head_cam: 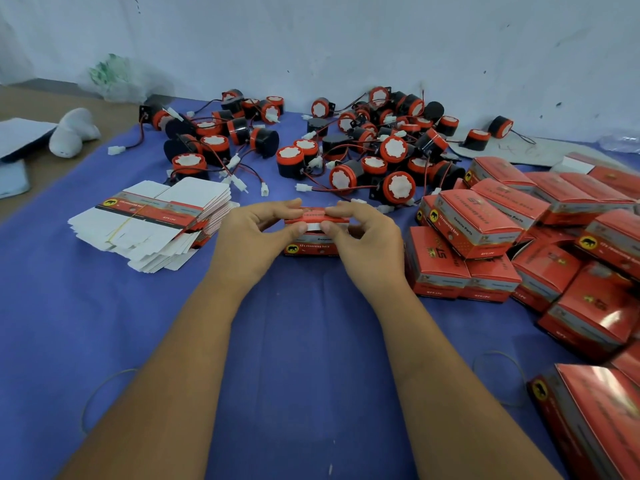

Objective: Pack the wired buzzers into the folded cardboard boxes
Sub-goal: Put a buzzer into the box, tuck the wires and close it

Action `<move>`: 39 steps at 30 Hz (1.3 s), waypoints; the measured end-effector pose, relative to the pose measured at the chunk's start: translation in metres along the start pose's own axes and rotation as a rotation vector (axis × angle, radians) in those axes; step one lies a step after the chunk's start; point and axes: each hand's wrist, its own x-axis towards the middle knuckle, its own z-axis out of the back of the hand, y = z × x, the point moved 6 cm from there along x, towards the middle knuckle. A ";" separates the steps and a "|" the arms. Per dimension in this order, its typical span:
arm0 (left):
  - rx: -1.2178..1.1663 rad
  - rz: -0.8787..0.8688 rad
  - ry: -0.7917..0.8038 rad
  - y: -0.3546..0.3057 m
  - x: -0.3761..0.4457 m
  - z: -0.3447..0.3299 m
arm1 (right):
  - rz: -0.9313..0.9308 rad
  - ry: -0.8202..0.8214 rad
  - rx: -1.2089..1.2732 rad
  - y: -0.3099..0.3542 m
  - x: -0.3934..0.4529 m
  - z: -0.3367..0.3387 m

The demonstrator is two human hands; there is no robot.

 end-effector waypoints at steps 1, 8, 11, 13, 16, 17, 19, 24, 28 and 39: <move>-0.005 0.002 0.049 0.001 0.000 0.000 | -0.029 -0.004 0.024 -0.002 0.000 0.000; -0.137 0.043 0.061 0.006 0.002 0.000 | -0.035 0.034 0.147 -0.002 0.002 0.002; -0.195 0.059 0.043 0.007 0.003 0.000 | -0.007 0.020 0.142 0.000 0.002 0.003; -0.205 0.067 0.032 0.008 0.003 0.000 | -0.002 0.014 0.144 0.001 0.002 0.002; -0.194 0.060 0.007 0.008 0.003 0.000 | 0.006 0.010 0.134 0.000 0.003 0.002; -0.181 0.047 0.000 0.006 0.002 0.000 | 0.010 0.004 0.128 0.000 0.003 0.003; -0.152 0.023 -0.011 0.004 0.001 -0.001 | 0.013 -0.014 0.118 0.000 0.003 0.005; -0.110 -0.015 -0.059 0.000 0.001 -0.001 | 0.008 -0.056 0.115 0.002 0.002 0.010; -0.070 0.005 -0.081 0.002 0.003 0.002 | 0.032 -0.055 0.094 0.005 0.003 0.011; -0.038 -0.016 -0.048 -0.001 0.000 0.002 | 0.026 -0.028 0.008 0.004 0.002 0.010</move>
